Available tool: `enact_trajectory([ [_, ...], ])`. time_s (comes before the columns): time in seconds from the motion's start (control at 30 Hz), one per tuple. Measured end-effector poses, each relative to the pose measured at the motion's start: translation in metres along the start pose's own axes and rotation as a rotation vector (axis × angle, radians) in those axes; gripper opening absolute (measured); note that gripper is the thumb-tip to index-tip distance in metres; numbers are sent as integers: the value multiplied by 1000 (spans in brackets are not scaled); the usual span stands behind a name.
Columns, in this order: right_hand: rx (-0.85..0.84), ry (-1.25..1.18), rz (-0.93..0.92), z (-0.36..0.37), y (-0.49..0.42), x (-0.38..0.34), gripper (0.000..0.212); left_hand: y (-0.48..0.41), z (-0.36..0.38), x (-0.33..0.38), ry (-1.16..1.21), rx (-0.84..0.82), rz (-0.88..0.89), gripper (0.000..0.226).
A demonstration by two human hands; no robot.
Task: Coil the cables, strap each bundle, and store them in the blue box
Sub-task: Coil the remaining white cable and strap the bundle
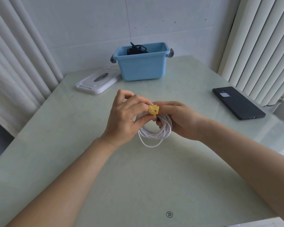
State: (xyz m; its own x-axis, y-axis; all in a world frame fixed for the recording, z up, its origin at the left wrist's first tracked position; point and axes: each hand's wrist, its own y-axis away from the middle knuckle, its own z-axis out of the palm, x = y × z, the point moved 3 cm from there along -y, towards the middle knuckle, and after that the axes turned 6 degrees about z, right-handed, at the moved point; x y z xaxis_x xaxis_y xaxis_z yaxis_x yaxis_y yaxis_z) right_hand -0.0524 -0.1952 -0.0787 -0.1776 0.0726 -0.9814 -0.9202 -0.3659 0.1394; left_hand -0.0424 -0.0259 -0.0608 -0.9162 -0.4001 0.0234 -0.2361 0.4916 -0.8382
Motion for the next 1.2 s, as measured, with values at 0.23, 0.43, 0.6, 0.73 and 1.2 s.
enact_trajectory([
  [0.23,-43,133,25,-4,1,3,22,7,7,-3,136,-74,-44,13],
  [0.43,-65,210,43,-2,2,3,21,8,8,-7,249,-11,-231,15],
  [0.6,-17,498,-100,6,9,0,24,10,11,-8,313,21,-454,10],
  [0.73,25,617,-208,12,10,-2,22,10,13,-8,409,47,-631,7],
  [1.2,123,654,-161,6,5,8,39,13,16,-20,471,-219,-740,9],
])
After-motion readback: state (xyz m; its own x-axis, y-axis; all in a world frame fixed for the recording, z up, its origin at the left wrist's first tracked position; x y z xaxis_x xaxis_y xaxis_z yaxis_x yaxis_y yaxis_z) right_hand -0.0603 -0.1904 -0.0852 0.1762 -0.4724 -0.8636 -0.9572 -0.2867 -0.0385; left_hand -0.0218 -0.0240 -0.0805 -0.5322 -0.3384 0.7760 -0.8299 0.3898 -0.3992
